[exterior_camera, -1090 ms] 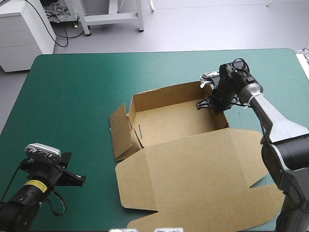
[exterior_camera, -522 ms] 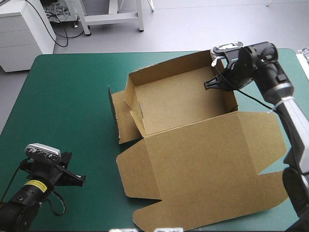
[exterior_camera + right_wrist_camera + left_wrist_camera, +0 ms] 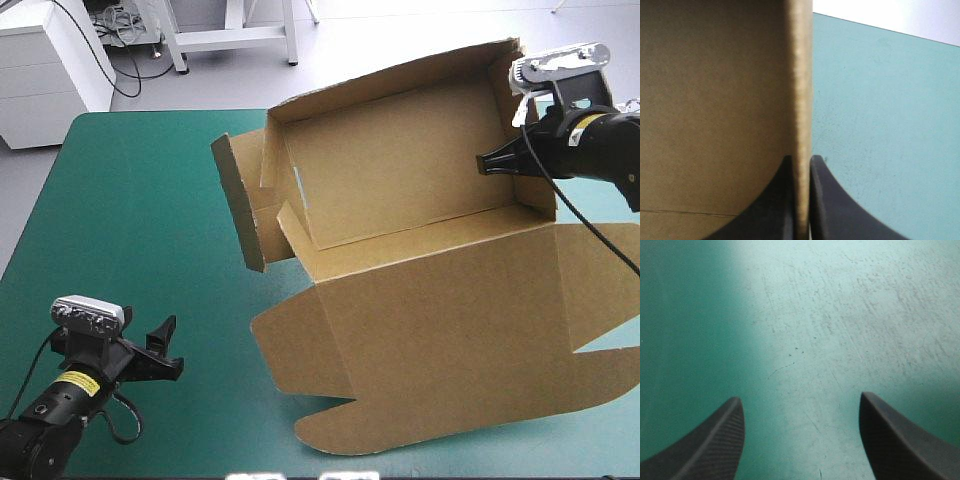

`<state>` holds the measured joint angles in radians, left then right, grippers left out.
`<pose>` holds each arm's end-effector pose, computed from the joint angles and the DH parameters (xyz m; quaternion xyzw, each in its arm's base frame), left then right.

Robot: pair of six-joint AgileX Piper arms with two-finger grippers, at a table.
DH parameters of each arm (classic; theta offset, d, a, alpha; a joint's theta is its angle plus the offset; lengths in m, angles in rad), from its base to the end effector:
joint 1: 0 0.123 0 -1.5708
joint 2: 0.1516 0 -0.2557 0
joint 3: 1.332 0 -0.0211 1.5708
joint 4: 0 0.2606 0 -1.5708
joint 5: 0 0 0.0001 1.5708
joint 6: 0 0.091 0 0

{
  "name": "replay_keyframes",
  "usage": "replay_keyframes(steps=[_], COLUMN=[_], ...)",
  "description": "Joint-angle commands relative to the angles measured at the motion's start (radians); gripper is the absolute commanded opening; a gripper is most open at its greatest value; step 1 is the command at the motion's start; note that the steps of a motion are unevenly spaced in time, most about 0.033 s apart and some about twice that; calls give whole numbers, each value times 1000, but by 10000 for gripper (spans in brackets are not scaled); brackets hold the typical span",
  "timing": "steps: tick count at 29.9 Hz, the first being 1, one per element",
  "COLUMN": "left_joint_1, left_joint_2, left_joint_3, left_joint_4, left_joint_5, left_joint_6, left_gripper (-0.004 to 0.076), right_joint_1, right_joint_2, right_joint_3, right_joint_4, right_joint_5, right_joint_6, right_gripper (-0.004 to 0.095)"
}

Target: Fold the box

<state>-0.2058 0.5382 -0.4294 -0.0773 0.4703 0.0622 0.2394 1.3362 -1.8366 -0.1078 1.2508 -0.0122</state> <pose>0.1402 -0.0325 0.2582 0.0942 0.8524 -0.0695 0.5096 0.2503 0.0515 0.4842 -0.1055 0.8913 -0.0034 0.4410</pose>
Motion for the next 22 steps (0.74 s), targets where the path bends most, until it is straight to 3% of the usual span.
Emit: replay_keyframes(steps=[1,8,13,17,22], left_joint_1=[3,3,3,11,124], left_joint_2=[1,91,271,427,588], left_joint_3=[-28,-137,-283,-384,-464], left_joint_4=[-8,-6,-23,-23,-92], left_joint_5=[-73,-27,-25,-5,27], left_joint_6=[-8,3,7,-81,-119], left_gripper=[476,476,476,475,430], right_joint_1=[-6,-6,-6,-6,-6], right_joint_2=[-47,-55,-55,-55,-55], right_joint_3=[-31,-31,-31,-31,-31], right_joint_4=[-18,-31,-31,-31,-31], right_joint_5=[1,1,1,1,1], right_joint_6=[3,3,3,3,3], right_gripper=[-18,-18,-18,-18,-18])
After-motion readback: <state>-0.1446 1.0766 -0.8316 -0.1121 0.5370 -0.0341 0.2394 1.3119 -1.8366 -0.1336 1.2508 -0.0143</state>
